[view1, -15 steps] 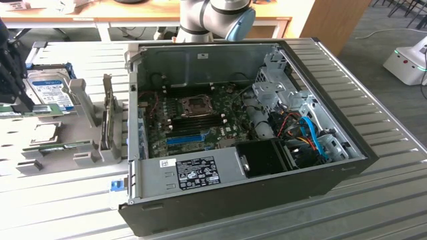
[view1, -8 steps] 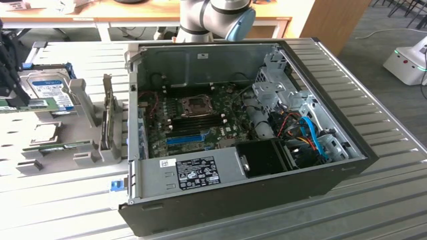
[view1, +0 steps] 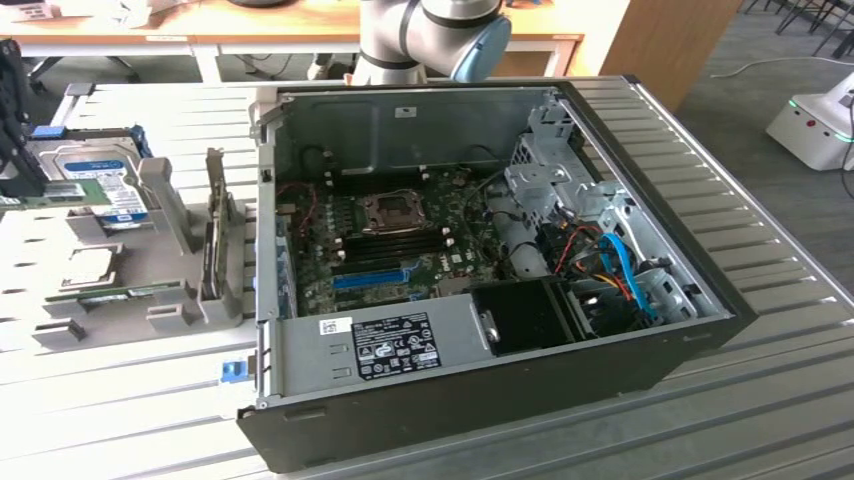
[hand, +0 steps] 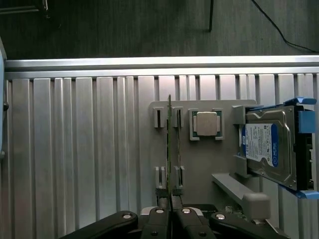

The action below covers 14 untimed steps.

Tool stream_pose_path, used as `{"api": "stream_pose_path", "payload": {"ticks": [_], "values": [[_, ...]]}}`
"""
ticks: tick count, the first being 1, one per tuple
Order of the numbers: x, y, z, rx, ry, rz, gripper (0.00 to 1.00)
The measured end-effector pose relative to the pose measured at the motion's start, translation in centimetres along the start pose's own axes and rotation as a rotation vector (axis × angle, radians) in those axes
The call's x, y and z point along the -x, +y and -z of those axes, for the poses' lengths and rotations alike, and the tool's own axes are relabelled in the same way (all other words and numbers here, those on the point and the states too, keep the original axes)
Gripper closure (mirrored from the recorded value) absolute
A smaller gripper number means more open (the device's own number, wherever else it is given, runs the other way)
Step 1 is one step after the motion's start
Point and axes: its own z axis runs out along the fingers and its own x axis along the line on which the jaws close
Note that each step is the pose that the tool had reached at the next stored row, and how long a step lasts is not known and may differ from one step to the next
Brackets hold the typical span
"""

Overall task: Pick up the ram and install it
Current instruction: 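Pick up the ram and move it above insertion slot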

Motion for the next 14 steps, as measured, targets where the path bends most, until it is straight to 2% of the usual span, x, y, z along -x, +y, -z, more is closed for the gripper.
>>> {"api": "stream_pose_path", "payload": {"ticks": [2, 10, 12, 14], "values": [[0.0, 0.02, 0.52, 0.0001, 0.0001, 0.000, 0.88], [0.0, -0.02, 0.58, 0.0002, 0.0001, 0.000, 0.88], [0.1, -0.84, 0.59, 0.0001, 0.0000, 0.000, 0.88], [0.1, -1.29, 0.60, 0.0000, -0.0001, 0.000, 0.88]]}}
